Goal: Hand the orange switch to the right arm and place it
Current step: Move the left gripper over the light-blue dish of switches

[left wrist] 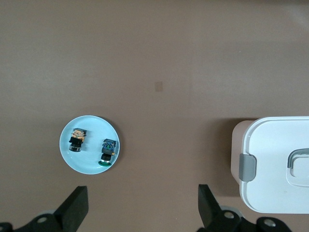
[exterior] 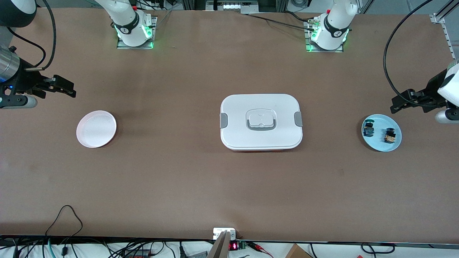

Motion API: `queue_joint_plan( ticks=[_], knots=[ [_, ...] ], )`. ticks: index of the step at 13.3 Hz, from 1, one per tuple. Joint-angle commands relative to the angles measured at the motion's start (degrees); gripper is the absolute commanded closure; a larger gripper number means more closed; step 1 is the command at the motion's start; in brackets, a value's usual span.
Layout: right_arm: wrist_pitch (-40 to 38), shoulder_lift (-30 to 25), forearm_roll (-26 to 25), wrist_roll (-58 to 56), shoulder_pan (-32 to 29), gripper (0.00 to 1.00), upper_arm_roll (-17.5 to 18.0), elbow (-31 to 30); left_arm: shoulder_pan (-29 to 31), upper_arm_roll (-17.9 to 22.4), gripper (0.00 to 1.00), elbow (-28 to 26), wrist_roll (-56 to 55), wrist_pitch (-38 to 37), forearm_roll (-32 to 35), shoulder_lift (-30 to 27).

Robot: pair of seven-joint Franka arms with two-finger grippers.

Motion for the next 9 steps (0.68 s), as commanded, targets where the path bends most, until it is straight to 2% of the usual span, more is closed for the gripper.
queue_joint_plan(
  ticks=[1, 7, 9],
  knots=[
    [-0.16, -0.68, 0.36, 0.12, -0.04, 0.00, -0.11, 0.73, 0.18, 0.01, 0.00, 1.60, 1.40, -1.19, -0.22, 0.25],
    [1.68, -0.69, 0.98, 0.03, -0.39, 0.00, -0.55, 0.73, 0.44, 0.01, 0.00, 1.26, 1.84, -1.62, 0.83, 0.34],
    [1.77, -0.78, 0.80, 0.03, -0.74, 0.00, -0.64, 0.73, 2.28, -0.17, 0.00, 0.64, 3.68, -6.70, 0.14, 1.04]
  ],
)
